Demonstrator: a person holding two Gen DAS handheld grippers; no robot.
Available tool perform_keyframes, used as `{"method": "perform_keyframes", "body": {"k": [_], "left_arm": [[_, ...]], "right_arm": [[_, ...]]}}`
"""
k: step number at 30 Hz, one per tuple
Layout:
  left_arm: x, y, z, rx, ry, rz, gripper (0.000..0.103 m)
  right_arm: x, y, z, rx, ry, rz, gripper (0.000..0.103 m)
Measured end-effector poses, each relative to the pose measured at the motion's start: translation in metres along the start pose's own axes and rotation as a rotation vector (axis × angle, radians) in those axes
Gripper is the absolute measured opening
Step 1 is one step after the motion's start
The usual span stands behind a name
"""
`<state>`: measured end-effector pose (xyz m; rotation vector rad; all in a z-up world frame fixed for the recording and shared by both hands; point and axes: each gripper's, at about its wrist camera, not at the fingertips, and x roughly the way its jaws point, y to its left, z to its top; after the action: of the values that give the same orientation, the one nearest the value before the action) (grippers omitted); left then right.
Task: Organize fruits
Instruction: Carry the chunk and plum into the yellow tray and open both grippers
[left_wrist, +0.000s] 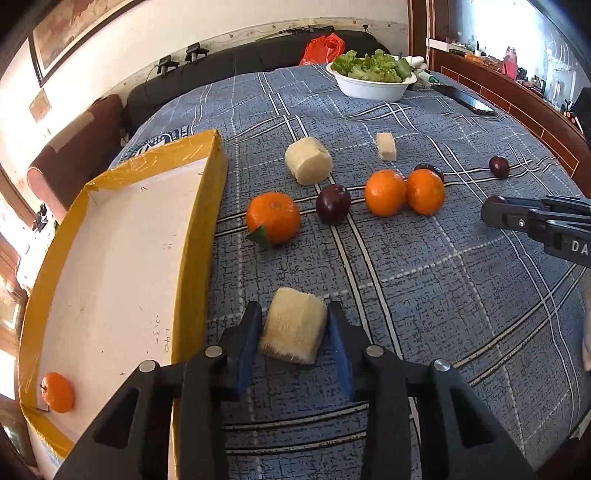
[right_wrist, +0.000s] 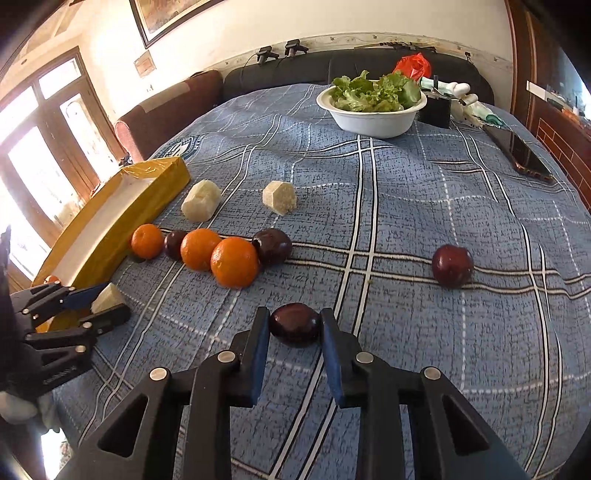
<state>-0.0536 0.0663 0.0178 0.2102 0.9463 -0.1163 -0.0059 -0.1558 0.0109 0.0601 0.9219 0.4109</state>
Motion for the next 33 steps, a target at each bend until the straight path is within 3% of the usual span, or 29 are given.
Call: {"method": "perform_keyframes", "body": {"k": [8,11,16,20,26,33], "left_arm": [[-0.042,0.032,0.002,-0.172,-0.116,-0.095,0.035],[-0.061,0.059,-0.002,-0.26,-0.157,-0.078,0.035],[-0.084,0.115,-0.023,-0.393,-0.194,0.014,0.035],[-0.086,0.156,-0.036,-0.472,-0.178,0.049,0.035],[-0.066,0.206,-0.023,-0.503,-0.117,0.057,0.035],[-0.025,0.239,-0.029,-0.588,-0.024,0.035,0.035]], "right_arm": [[-0.025,0.02,-0.001,-0.032,-0.039,0.018,0.03],[-0.033,0.037,0.002,-0.055,-0.052,0.044,0.03],[-0.036,0.074,0.01,-0.087,-0.061,0.115,0.03],[-0.025,0.114,0.018,-0.128,-0.035,0.201,0.03],[0.005,0.178,0.034,-0.181,0.033,0.333,0.03],[0.051,0.245,0.038,-0.298,0.102,0.335,0.031]]}}
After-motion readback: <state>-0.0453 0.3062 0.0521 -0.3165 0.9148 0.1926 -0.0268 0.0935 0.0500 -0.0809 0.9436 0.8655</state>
